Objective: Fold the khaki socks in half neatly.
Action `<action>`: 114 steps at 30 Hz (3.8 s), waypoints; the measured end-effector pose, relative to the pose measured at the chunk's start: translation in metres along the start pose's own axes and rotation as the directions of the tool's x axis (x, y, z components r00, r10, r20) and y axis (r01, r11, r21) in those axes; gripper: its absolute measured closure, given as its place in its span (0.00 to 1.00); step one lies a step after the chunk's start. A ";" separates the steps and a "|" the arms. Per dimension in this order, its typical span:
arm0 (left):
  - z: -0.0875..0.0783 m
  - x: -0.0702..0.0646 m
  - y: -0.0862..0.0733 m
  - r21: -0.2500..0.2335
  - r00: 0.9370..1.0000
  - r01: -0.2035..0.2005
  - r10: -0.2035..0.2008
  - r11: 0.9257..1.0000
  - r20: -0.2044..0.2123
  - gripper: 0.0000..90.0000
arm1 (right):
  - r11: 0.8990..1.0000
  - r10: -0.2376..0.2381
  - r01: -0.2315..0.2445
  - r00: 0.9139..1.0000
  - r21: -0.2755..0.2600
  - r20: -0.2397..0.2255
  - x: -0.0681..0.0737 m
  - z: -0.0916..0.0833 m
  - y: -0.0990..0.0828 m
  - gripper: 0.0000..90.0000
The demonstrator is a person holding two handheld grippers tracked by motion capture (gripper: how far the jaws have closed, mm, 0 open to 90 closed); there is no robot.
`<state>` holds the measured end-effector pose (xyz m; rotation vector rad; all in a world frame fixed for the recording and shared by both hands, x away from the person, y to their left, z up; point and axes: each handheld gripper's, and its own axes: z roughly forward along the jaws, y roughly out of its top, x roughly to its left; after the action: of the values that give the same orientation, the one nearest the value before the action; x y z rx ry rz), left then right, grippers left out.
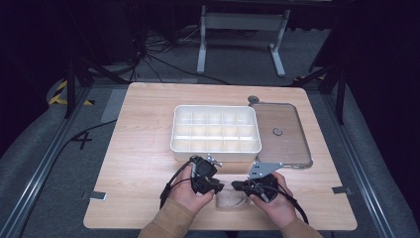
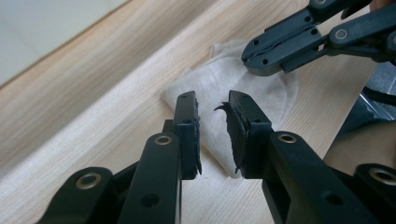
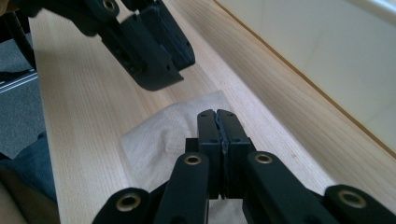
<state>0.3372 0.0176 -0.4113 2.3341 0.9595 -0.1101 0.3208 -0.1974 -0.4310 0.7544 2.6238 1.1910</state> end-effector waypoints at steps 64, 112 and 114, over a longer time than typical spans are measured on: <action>0.007 -0.006 0.003 0.149 0.999 -0.046 0.047 0.988 -0.004 0.97 | 0.996 -0.041 0.040 0.999 0.075 0.004 0.016 0.005 -0.002 1.00; -0.002 -0.012 0.005 0.106 0.999 -0.048 0.049 0.993 0.001 0.97 | 0.989 0.016 -0.015 1.000 0.146 -0.007 -0.001 -0.014 -0.015 1.00; -0.002 -0.012 0.006 0.104 0.999 -0.049 0.049 0.993 0.002 0.97 | 0.988 0.011 -0.008 1.000 0.156 -0.018 0.001 -0.010 -0.016 1.00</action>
<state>0.3317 0.0081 -0.4034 2.4514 0.9161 -0.1434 0.3103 -0.2116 -0.4361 0.7862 2.7566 1.0090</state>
